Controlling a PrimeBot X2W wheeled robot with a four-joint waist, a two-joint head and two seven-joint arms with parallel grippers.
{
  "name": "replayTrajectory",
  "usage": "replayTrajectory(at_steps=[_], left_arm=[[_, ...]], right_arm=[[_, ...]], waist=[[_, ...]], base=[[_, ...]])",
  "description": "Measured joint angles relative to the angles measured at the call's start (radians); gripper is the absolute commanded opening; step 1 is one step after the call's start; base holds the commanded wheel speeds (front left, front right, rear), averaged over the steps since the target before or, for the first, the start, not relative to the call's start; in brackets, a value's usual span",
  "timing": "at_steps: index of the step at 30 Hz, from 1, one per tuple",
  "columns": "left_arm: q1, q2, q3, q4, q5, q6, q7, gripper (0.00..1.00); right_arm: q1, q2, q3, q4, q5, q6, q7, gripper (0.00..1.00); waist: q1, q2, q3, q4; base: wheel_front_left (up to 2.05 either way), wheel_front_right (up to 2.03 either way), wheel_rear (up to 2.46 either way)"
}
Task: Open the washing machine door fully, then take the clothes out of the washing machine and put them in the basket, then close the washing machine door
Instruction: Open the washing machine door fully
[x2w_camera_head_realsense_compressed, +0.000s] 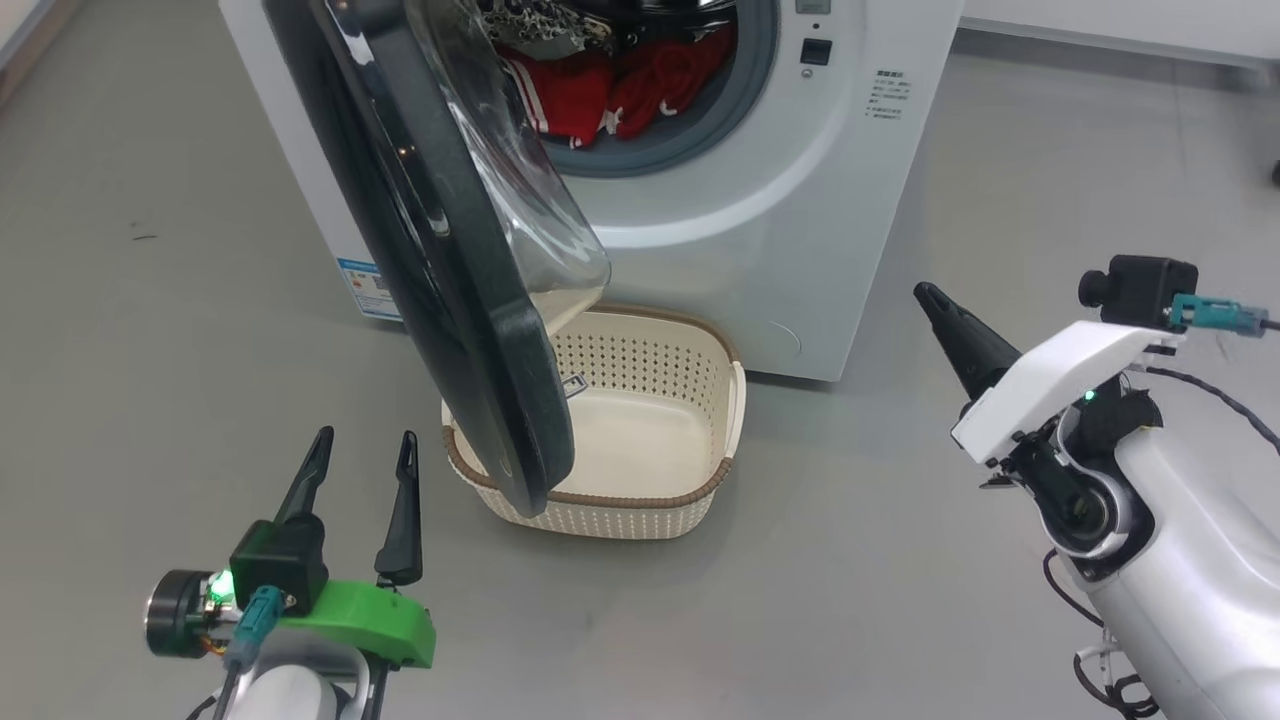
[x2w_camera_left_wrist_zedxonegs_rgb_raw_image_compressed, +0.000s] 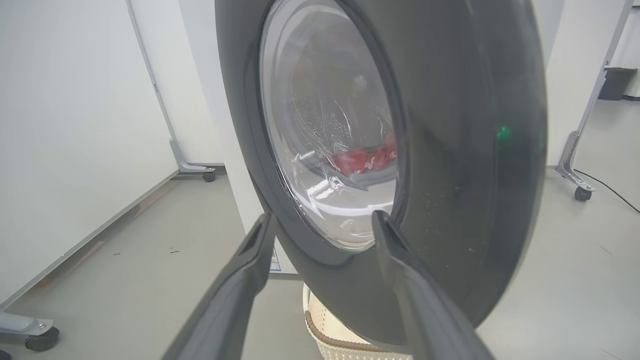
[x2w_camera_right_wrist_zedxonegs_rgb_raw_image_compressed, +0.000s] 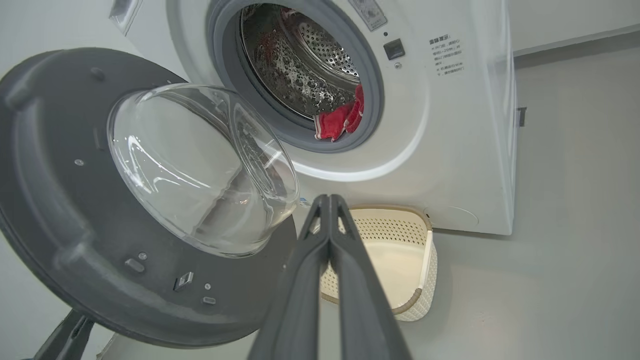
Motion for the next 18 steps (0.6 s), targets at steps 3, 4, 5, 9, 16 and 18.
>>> replayTrajectory(at_steps=[3,4,5,9,16,18], left_arm=[[0.012,0.000,0.012,0.000,0.000,0.000,0.000,1.00],[0.013,0.000,0.015,-0.001,0.000,0.000,0.000,1.00],[0.015,-0.001,0.018,-0.002,0.000,-0.001,0.000,1.00],[0.023,-0.002,0.028,-0.007,0.004,-0.005,0.000,1.00],[0.032,-0.003,0.045,-0.011,0.006,-0.010,0.000,1.00],[0.032,-0.003,0.048,-0.012,0.010,-0.017,0.000,1.00]], right_arm=[[0.042,-0.008,0.000,-0.014,-0.059,0.000,-0.083,0.00],[0.058,-0.012,-0.001,-0.016,-0.073,0.000,-0.107,0.00],[0.076,-0.016,-0.003,-0.017,-0.084,-0.001,-0.129,0.00],[0.146,-0.018,-0.015,-0.017,-0.125,-0.018,-0.229,0.00],[0.214,-0.024,-0.016,-0.033,-0.211,-0.047,-0.352,0.00],[0.237,-0.030,-0.010,-0.038,-0.242,-0.065,-0.366,0.00]], waist=[[0.0000,0.0000,-0.007,-0.025],[0.0000,0.0000,-0.010,-0.033],[0.0000,0.0000,-0.012,-0.041],[0.0000,0.0000,-0.021,-0.068],[0.0000,0.0000,-0.033,-0.098],[0.0000,0.0000,-0.036,-0.104]], base=[[0.00,0.00,0.00],[0.00,0.00,0.00],[0.00,0.00,0.00],[0.00,0.00,0.00],[0.00,0.00,0.00],[0.00,0.00,0.00]])
